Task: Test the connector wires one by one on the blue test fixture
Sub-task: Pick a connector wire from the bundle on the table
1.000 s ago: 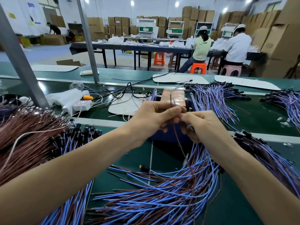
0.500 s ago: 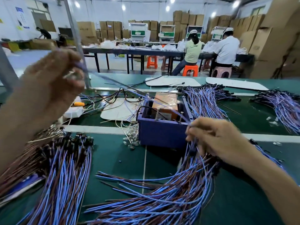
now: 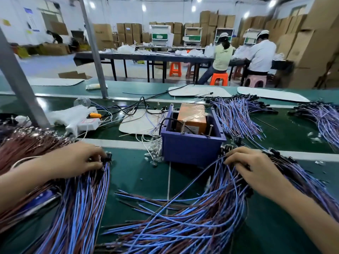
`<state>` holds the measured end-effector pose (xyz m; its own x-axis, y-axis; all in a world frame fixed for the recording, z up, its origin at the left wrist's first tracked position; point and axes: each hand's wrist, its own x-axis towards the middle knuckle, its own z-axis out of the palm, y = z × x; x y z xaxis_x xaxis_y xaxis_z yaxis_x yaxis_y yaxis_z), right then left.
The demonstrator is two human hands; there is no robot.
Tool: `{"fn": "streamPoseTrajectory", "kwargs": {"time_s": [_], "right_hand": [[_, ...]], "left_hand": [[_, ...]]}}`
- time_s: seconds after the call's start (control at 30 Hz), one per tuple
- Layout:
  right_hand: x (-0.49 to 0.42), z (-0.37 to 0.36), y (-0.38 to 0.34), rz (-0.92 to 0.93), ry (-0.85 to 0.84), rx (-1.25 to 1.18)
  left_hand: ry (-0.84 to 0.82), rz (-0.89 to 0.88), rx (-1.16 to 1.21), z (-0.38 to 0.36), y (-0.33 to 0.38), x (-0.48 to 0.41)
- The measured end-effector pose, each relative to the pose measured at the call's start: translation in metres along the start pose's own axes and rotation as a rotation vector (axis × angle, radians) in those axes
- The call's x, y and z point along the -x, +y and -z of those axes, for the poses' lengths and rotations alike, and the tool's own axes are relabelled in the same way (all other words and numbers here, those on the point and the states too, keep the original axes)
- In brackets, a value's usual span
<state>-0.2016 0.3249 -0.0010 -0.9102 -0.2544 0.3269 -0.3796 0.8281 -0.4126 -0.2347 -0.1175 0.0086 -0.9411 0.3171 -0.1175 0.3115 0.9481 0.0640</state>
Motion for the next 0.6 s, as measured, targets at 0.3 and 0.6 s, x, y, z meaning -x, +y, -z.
{"fn": "streamPoseTrajectory", "kwargs": {"time_s": [0.3, 0.6], "right_hand": [[0.008, -0.019, -0.04, -0.031, -0.098, -0.283], [0.011, -0.02, -0.065, -0.393, -0.317, -1.1]], "left_hand": [[0.139, 0.292, -0.676, -0.035, 0.03, -0.055], [0.635, -0.087, 0.255, 0.006, 0.077, -0.051]]}}
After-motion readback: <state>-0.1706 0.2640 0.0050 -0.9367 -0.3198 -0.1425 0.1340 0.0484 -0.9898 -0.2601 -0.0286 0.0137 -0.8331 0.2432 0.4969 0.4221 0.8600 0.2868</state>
